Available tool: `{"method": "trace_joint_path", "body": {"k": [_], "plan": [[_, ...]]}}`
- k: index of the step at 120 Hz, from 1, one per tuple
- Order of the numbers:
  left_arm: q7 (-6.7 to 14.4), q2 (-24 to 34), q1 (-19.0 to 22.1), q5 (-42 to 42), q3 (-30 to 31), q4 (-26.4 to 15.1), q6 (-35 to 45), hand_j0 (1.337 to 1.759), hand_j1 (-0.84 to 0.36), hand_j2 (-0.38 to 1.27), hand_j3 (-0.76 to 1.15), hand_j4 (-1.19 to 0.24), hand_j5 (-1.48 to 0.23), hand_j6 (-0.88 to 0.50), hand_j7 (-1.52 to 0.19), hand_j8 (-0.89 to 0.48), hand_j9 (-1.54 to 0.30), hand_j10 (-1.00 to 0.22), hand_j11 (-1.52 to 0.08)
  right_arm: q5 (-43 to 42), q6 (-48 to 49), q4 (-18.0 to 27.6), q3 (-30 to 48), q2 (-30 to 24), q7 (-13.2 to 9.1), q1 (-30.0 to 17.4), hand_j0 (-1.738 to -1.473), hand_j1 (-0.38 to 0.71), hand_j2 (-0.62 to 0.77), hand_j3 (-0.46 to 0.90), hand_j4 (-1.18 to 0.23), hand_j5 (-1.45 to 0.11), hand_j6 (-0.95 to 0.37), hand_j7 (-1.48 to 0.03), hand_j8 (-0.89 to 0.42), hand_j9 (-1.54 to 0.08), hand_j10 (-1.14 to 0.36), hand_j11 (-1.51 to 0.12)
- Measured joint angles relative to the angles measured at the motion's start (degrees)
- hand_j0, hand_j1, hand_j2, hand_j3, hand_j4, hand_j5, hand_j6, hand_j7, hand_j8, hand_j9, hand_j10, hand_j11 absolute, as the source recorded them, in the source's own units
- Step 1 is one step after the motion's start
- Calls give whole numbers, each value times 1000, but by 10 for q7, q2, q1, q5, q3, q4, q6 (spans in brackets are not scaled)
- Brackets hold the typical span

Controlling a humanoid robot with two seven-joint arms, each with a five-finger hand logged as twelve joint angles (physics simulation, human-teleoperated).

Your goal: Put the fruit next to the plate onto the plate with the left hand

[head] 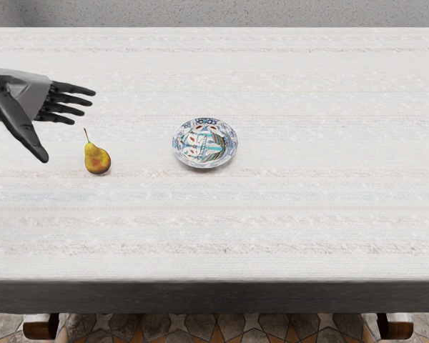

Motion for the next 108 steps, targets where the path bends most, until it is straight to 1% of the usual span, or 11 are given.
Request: {"method": "trace_joint_path", "body": {"k": [21,35,50,62,75,81,93,108], "plan": [[0,-5,-2,11,0,-1,0,1658,346,0,0,-5,-3,-6,-3,-6,-3,-5,-3,0,0,-1,1,0,0,-1,-1658,-340,-2,0,-8,-10,-8,-10,-8,-10,-8,-10],[0,-13,-1,51,1,-1,4,1658,346,0,0,-5,-3,-6,-3,-6,-3,-5,-3,0,0,-1,1,0,0,-2,-1658,-340,-2,0,-8,-10,-8,-10,-8,-10,-8,-10],[0,-30,-2,98,1,-1,59,1658,346,0,0,-6,-4,-7,-4,-6,-4,-5,-4,0,0,-2,1,0,0,-1,-1658,-340,-2,0,-8,-10,-8,-10,-8,-10,-8,-10],[0,-58,7,146,2,-1,128,1658,346,0,0,-7,-5,-7,-4,-7,-4,-6,-4,0,0,-1,1,0,0,0,-1658,-340,-2,0,-8,-10,-8,-10,-8,-10,-8,-10],[0,-64,10,189,4,-1,193,1658,345,0,0,-7,-5,-8,-5,-8,-5,-7,-4,0,0,-1,2,0,0,2,-1658,-340,-2,0,-8,-10,-8,-10,-8,-10,-8,-10],[0,-64,14,199,5,-1,208,1658,345,1,0,-7,-5,-8,-5,-8,-5,-7,-5,0,0,-1,3,0,0,2,-1658,-340,-2,0,-8,-10,-8,-10,-8,-10,-8,-10],[0,-64,42,212,6,6,223,1658,345,1,0,-8,-5,-9,-5,-8,-5,-7,-5,0,0,-1,3,0,0,2,-1658,-340,-2,0,-8,-10,-8,-10,-8,-10,-8,-10],[0,-70,63,220,7,10,229,1658,345,1,0,-8,-6,-9,-6,-9,-6,-8,-6,0,0,-1,3,0,0,2,-1658,-339,-2,0,-8,-10,-8,-10,-8,-10,-8,-10]]}}
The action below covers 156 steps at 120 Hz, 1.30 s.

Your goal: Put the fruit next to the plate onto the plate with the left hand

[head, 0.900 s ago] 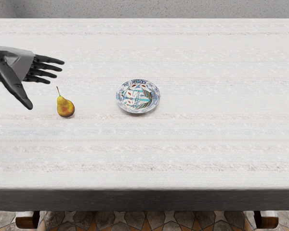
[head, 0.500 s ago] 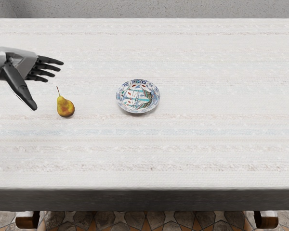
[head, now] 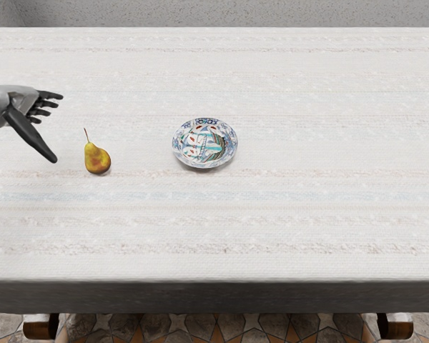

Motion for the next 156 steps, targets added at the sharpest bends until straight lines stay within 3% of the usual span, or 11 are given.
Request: {"method": "trace_joint_path", "body": {"k": [31,58,73,129,156], "plan": [[0,-64,1,7,1,6,2,1658,345,1,0,-8,-6,-9,-6,-9,-6,-8,-5,0,0,0,0,0,0,0,-1658,-340,-2,0,-8,-10,-8,-10,-8,-10,-8,-10],[0,-65,10,12,3,51,2,1658,345,1,0,-8,-6,-9,-6,-8,-6,-7,-5,0,0,0,0,0,0,0,-1658,-339,-2,0,-8,-10,-8,-10,-8,-10,-8,-10],[0,-106,15,13,5,81,2,1658,345,2,0,-8,-6,-9,-6,-9,-6,-7,-6,0,0,0,0,0,0,0,-1658,-339,-2,0,-8,-10,-8,-10,-8,-10,-8,-10],[-29,-133,20,15,6,140,3,1658,344,2,0,-8,-7,-9,-7,-8,-7,-7,-7,0,0,0,0,0,0,0,-1658,-339,-2,0,-8,-10,-8,-10,-8,-10,-8,-10],[-41,-140,19,57,21,163,3,1658,343,2,0,-8,-7,-8,-7,-8,-7,-7,-7,0,0,0,0,0,0,0,-1658,-339,-2,0,-8,-10,-8,-10,-8,-10,-8,-10]]}}
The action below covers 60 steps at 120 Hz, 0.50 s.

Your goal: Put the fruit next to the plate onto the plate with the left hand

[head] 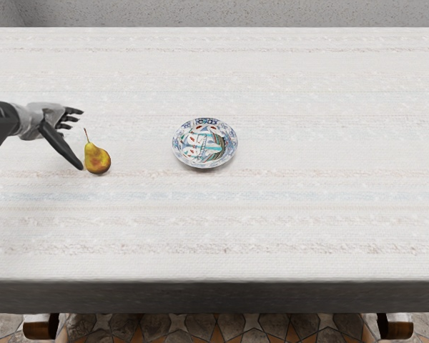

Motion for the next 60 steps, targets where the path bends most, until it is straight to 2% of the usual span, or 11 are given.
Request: {"method": "trace_joint_path", "body": {"k": [9,29,60], "plan": [[-2,-30,2,28,5,0,-1,1658,344,2,0,-8,-7,-9,-7,-9,-7,-8,-7,0,0,0,0,0,0,0,-1658,-339,-2,0,-8,-10,-8,-10,-8,-10,-8,-10],[-23,-29,4,55,9,1,-1,1658,344,2,0,-8,-7,-9,-7,-9,-7,-8,-7,0,0,0,0,0,0,0,-1658,-339,-2,0,-8,-10,-8,-10,-8,-10,-8,-10],[-31,-32,4,62,10,1,1,1658,344,2,0,-8,-7,-9,-7,-9,-7,-8,-7,0,0,0,0,0,0,0,-1658,-339,-2,0,-8,-10,-8,-10,-8,-10,-8,-10]]}}
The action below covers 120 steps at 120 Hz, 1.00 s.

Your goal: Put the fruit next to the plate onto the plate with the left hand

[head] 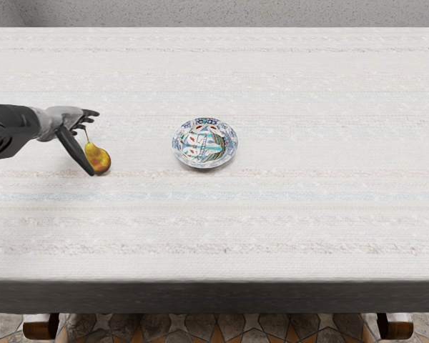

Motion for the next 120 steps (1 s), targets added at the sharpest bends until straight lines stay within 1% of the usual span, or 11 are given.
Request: {"method": "trace_joint_path", "body": {"k": [40,82,101,114,120], "plan": [[-1,-1,4,1,1,0,0,1658,341,3,0,-11,-11,-12,-11,-11,-10,-10,-10,0,0,0,0,0,0,0,-1658,-339,-2,0,-8,-10,-8,-10,-8,-10,-8,-10],[-4,-5,9,1,1,1,19,1658,234,21,0,-100,-127,-101,-126,-101,-126,-100,-126,0,0,0,0,0,0,0,-1658,-339,-2,0,-8,-10,-8,-10,-8,-10,-8,-10],[-6,-5,9,1,2,0,26,1658,210,25,0,-119,-152,-120,-152,-120,-152,-119,-152,0,0,0,0,0,0,0,-1658,-339,-2,0,-8,-10,-8,-10,-8,-10,-8,-10],[-7,-5,17,1,1,0,34,1658,203,26,0,-126,-160,-127,-160,-127,-160,-126,-160,0,0,0,0,0,0,0,-1658,-339,-2,0,-8,-10,-8,-10,-8,-10,-8,-10],[-7,-13,17,1,1,0,38,1658,200,27,0,-128,-163,-129,-163,-128,-163,-127,-163,0,0,0,0,0,0,0,-1658,-339,-2,0,-8,-10,-8,-10,-8,-10,-8,-10]]}}
